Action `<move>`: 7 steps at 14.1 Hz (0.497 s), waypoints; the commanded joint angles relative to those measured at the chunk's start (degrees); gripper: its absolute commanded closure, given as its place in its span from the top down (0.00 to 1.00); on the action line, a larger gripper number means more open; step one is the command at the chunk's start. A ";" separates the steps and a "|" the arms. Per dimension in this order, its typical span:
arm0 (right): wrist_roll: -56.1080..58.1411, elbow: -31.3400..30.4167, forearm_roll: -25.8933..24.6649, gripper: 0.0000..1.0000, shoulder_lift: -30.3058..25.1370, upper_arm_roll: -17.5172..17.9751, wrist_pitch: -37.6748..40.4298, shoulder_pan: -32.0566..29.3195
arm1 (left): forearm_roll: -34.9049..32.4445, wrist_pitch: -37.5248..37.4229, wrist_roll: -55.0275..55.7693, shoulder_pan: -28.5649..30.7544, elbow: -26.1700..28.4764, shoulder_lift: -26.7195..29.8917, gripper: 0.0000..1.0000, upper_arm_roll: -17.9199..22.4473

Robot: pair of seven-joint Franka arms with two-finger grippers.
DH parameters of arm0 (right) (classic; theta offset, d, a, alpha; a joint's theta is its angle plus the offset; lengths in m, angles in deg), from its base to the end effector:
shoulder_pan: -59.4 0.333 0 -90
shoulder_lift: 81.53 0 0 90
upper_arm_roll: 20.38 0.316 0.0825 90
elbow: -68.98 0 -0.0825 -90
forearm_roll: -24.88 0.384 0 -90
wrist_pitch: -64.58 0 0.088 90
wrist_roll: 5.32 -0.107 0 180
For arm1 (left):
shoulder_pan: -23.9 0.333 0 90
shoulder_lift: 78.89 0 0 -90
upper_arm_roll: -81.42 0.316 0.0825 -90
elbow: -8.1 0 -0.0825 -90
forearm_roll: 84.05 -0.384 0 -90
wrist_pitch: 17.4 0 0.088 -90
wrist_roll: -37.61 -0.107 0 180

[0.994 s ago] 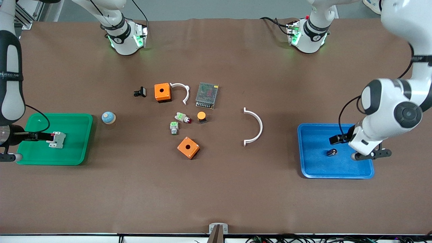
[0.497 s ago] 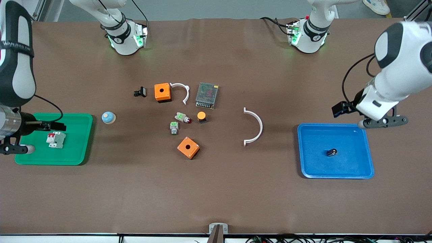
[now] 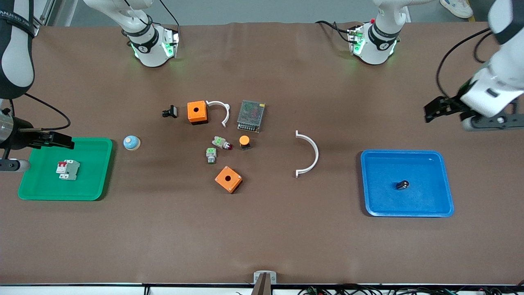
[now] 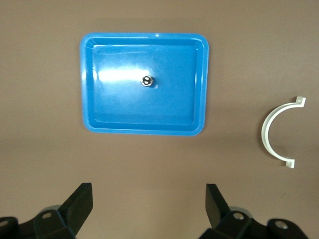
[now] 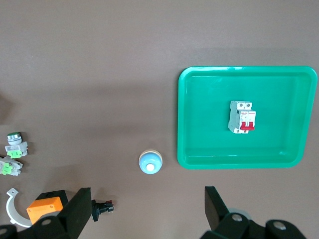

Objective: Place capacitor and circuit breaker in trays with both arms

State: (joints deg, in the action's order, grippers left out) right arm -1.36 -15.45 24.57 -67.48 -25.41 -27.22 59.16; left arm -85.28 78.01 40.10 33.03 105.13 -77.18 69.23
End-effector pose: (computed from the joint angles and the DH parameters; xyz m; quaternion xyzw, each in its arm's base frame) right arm 0.6213 -0.0521 0.5285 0.9982 -0.0105 -0.0587 0.0087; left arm 0.5506 -0.0289 0.5907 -0.9999 0.0059 -0.0011 0.0138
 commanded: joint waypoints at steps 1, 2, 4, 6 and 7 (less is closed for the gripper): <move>-0.53 0.49 -0.66 1.00 -0.17 0.02 0.05 -0.03 | 0.96 -3.21 -2.41 1.59 -5.35 -0.38 1.00 -0.37; -0.53 2.15 -0.58 1.00 0.10 0.02 0.14 0.06 | 0.96 -3.64 -2.41 1.60 -6.15 -0.47 1.00 -0.38; -0.70 3.39 -0.66 1.00 0.10 0.02 0.23 0.24 | 1.05 -3.65 -1.97 1.25 -6.77 -1.26 1.00 -0.46; -0.62 3.39 -0.49 1.00 0.10 0.02 0.05 -0.02 | 1.14 -3.56 -1.88 0.81 -8.86 -3.10 1.00 -0.81; -0.09 3.39 -0.49 1.00 0.10 0.02 0.05 -0.11 | 1.14 -3.56 -1.80 0.72 -9.92 -3.98 1.00 -0.90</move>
State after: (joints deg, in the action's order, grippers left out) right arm -1.36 -12.87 24.57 -67.50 -25.44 -27.74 59.18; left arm -84.88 75.65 38.48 33.94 99.21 -78.47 68.69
